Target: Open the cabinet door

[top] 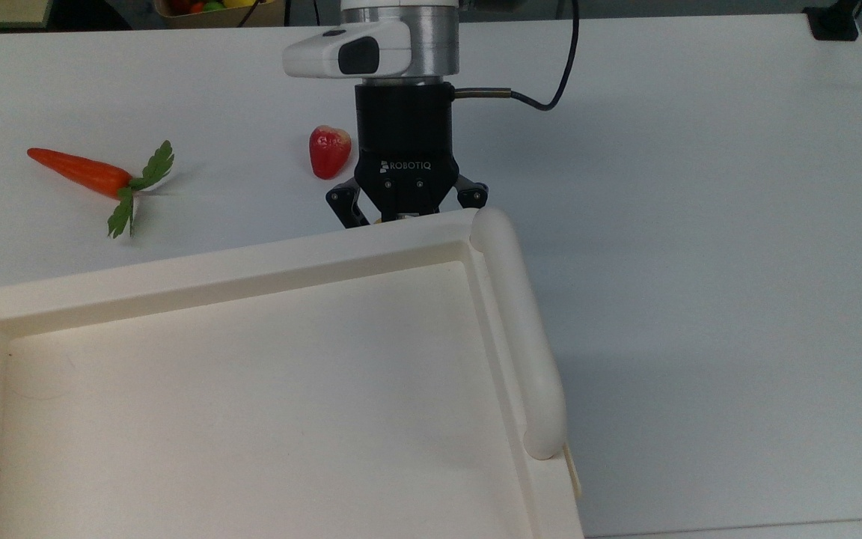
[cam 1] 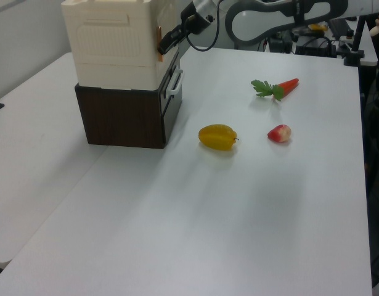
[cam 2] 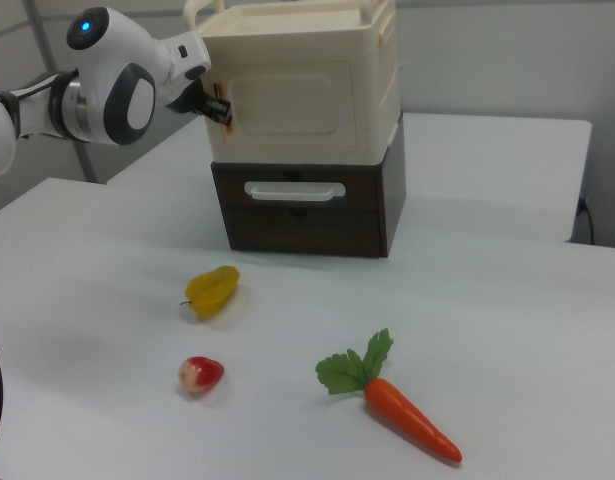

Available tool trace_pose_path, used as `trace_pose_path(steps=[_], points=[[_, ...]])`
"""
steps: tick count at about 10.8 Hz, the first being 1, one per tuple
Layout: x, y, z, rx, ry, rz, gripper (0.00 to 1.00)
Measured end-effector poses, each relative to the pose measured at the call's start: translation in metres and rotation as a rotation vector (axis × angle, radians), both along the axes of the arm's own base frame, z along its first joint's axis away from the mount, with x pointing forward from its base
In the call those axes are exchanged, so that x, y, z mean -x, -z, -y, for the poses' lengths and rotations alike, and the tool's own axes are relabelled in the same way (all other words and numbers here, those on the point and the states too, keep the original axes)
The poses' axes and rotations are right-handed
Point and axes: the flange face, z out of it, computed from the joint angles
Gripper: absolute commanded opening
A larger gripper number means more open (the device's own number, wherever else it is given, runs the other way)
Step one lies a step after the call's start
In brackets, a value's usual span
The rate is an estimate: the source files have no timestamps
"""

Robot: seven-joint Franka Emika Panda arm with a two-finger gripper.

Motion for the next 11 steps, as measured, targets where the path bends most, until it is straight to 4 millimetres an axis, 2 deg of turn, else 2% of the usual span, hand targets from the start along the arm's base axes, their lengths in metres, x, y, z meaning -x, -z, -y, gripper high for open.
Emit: trace_pose_path(steps=[4,6,11], points=[[0.000,0.000,0.000,0.000,0.000,-0.007,0.00],[0.005,-0.006,0.004,-0.004,0.003,-0.072,0.00],[0.028,-0.027,0.041,-0.045,-0.036,-0.283,0.00]])
